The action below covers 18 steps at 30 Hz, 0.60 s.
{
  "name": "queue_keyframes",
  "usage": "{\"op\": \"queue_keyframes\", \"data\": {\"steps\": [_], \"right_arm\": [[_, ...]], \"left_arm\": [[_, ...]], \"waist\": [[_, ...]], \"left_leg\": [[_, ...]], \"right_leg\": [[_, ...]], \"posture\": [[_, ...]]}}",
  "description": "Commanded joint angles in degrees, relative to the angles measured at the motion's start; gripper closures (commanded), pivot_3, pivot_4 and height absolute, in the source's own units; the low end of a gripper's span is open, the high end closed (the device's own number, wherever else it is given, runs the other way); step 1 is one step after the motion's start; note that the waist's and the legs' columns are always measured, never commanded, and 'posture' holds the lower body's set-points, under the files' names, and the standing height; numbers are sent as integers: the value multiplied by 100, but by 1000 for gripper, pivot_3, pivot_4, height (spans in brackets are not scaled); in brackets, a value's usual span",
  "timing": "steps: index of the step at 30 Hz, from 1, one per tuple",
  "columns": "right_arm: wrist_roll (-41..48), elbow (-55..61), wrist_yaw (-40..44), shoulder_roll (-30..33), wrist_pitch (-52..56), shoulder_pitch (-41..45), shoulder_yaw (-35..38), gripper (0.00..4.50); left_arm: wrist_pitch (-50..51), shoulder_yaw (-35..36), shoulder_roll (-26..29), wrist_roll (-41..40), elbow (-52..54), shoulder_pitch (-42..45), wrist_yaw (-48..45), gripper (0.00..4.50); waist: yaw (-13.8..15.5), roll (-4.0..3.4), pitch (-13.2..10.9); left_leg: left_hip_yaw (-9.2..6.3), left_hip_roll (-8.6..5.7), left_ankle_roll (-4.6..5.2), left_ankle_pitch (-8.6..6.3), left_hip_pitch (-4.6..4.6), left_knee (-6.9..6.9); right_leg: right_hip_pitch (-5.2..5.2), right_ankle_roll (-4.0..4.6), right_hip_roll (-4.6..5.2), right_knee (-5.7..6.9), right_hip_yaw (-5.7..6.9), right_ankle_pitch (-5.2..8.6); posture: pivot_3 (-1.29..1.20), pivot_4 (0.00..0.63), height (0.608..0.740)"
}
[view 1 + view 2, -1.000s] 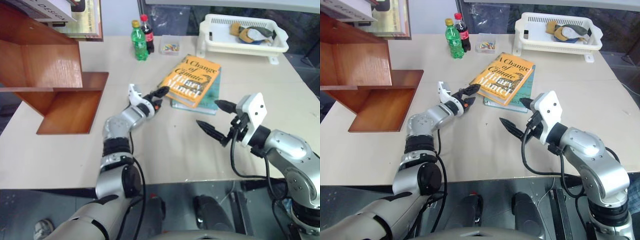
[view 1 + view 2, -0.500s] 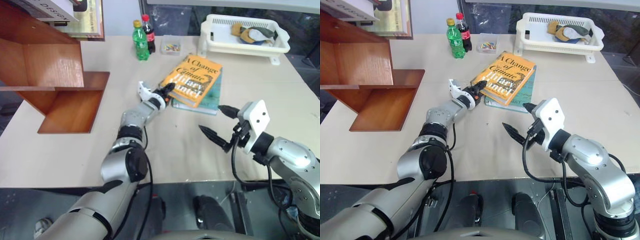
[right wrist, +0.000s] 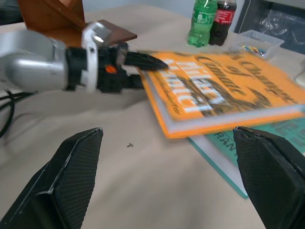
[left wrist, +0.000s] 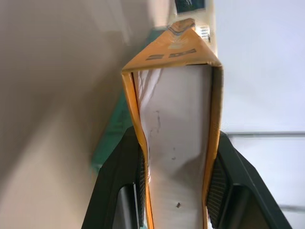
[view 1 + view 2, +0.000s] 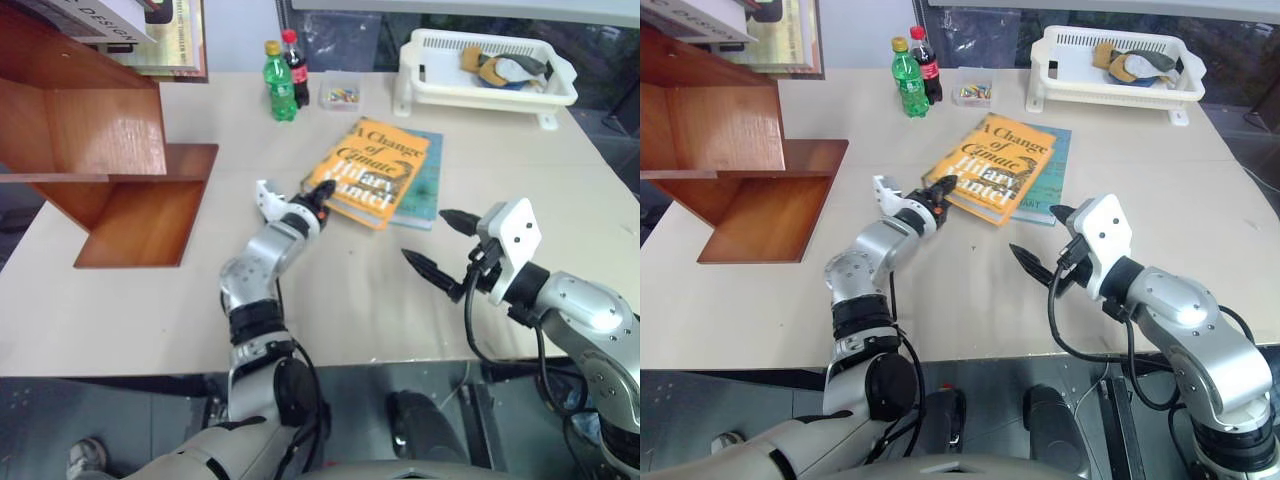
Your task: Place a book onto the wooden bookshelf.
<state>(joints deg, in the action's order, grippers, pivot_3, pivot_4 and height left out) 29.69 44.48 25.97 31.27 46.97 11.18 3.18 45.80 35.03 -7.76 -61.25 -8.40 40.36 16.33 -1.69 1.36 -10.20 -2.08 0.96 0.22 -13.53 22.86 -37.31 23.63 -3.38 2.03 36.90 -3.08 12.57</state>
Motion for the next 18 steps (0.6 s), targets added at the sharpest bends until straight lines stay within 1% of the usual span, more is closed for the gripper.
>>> {"op": "queue_keyframes", "data": {"steps": [1, 4, 8, 10, 13, 18], "right_arm": [[77, 51, 85, 76, -138, 143, 84, 0], [152, 47, 134, 155, -67, 177, 149, 0], [279, 131, 128, 261, 55, 142, 240, 0], [368, 191, 90, 310, 127, 106, 306, 0], [455, 249, 15, 348, 210, 93, 365, 0], [526, 292, -75, 359, 259, 67, 395, 0]], "left_arm": [[-338, -279, -681, -35, 342, -294, 527, 3405], [-619, -609, -1064, -143, 379, -491, 775, 3405], [-862, -996, -1198, -442, 299, -620, 1013, 3405], [-886, -1188, -1132, -588, 241, -650, 1062, 3405], [-606, -1448, -873, -855, 174, -725, 1071, 3405], [-415, -1570, -381, -1092, -56, -661, 837, 3405]], "waist": [[30, 0, 1], [92, 6, 4], [116, 15, 10], [136, 18, 12], [163, 20, 14], [185, 22, 17]], "left_leg": [[0, 0, 0, 0, 0, -1], [2, -1, 0, 0, 0, -7], [1, -2, 0, 0, 1, -7], [0, -2, 0, 0, 1, -7], [0, -3, 0, 0, 1, -8], [-2, -3, 0, 0, 1, -9]], "right_leg": [[-1, 0, 0, 0, 0, 0], [-3, 0, 0, 0, -1, 0], [-4, 1, 0, -1, -1, 0], [-5, 1, 0, -1, 0, 0], [-6, 2, 0, -2, 1, 0], [-7, 2, 0, -2, 2, 1]], "posture": [[0, 150, 740], [0, 150, 740], [0, 150, 740], [0, 150, 740], [0, 150, 740], [0, 150, 740]]}}
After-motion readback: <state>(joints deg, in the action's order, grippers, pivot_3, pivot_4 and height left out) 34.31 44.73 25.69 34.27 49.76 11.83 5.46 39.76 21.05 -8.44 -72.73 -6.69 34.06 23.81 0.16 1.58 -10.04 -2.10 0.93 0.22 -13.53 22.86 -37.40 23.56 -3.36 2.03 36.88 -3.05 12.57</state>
